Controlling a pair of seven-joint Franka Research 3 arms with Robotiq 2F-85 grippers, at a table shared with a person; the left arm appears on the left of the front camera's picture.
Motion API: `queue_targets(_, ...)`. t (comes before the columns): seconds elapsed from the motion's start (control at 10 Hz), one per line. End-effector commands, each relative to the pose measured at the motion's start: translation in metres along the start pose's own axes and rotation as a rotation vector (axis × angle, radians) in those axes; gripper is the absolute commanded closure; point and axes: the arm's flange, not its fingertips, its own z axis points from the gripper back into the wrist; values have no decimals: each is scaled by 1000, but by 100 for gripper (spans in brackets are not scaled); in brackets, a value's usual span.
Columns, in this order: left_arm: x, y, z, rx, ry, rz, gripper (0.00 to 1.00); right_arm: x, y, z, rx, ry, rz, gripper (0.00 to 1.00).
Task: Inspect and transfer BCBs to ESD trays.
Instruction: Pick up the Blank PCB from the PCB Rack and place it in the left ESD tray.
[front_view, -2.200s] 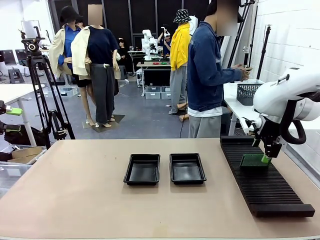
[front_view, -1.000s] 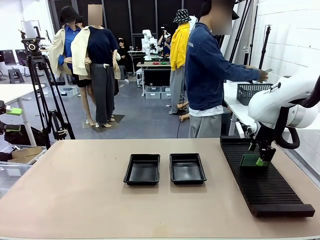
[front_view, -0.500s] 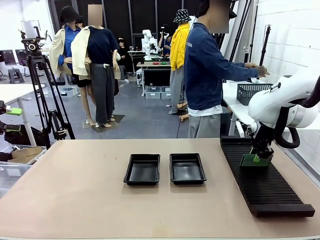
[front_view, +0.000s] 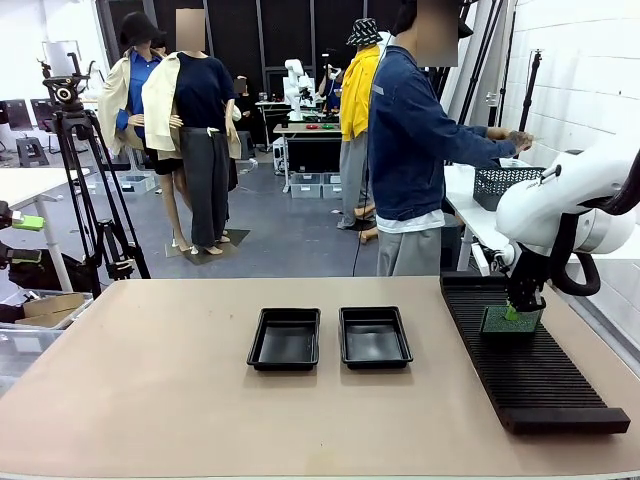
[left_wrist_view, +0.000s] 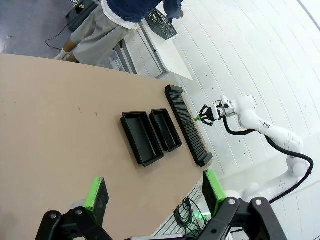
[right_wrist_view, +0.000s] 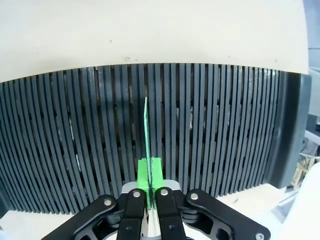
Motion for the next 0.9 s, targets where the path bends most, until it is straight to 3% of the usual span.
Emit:
queue_targets(0.0,-2,-1,1,-1,1,0,0,1,-8,-2,-1,22,31,100)
queue_targets(0.3,-2,-1,1,-1,1,0,0,4,-5,8,1,16,20,100)
queue_targets(0.8,-2,-1,1,-1,1,0,0,21,4,80,-42,37,-9,100)
